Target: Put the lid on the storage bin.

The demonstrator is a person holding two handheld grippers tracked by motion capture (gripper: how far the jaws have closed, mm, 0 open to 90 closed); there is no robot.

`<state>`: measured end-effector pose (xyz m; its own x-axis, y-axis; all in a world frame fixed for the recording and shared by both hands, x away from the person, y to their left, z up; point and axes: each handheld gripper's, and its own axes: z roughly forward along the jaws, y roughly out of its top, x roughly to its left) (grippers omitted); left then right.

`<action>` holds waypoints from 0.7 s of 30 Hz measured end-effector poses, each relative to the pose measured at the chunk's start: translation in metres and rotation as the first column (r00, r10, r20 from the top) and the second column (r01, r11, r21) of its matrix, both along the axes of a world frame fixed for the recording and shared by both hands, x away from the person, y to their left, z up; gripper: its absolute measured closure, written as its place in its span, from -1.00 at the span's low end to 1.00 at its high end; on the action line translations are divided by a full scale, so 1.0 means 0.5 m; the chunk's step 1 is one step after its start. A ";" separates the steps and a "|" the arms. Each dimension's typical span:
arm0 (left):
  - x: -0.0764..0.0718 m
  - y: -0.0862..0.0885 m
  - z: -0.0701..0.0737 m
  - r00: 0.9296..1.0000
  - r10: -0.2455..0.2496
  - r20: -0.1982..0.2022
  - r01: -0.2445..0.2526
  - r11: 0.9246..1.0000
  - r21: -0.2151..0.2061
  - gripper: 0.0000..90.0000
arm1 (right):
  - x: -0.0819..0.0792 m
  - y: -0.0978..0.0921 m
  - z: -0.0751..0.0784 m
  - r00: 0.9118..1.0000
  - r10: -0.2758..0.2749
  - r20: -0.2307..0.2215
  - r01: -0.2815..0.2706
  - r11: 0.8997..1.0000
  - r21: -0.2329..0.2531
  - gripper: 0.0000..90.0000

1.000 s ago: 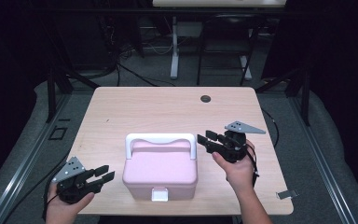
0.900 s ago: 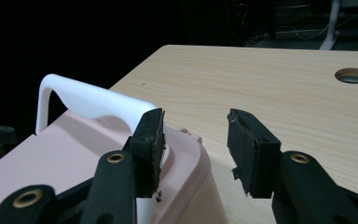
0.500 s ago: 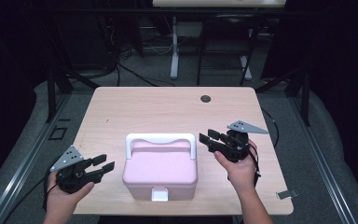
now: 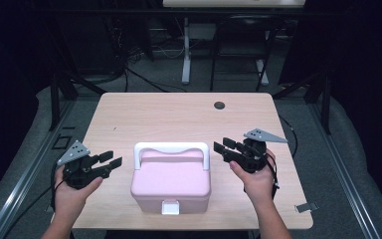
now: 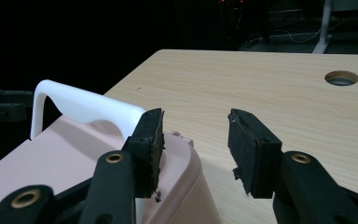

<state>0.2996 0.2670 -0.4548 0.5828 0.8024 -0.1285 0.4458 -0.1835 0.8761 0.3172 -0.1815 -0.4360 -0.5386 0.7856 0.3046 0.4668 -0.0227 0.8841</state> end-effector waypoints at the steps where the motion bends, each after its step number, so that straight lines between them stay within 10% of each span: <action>1: 0.005 0.001 -0.001 1.000 0.004 -0.001 -0.004 1.000 0.000 0.21 | 0.000 -0.001 0.000 1.000 -0.001 0.000 0.001 1.000 0.000 0.22; 21: 0.057 0.018 -0.061 0.996 0.073 -0.053 -0.072 0.997 0.004 0.21 | -0.001 -0.010 -0.008 1.000 -0.020 -0.005 0.020 1.000 -0.001 0.22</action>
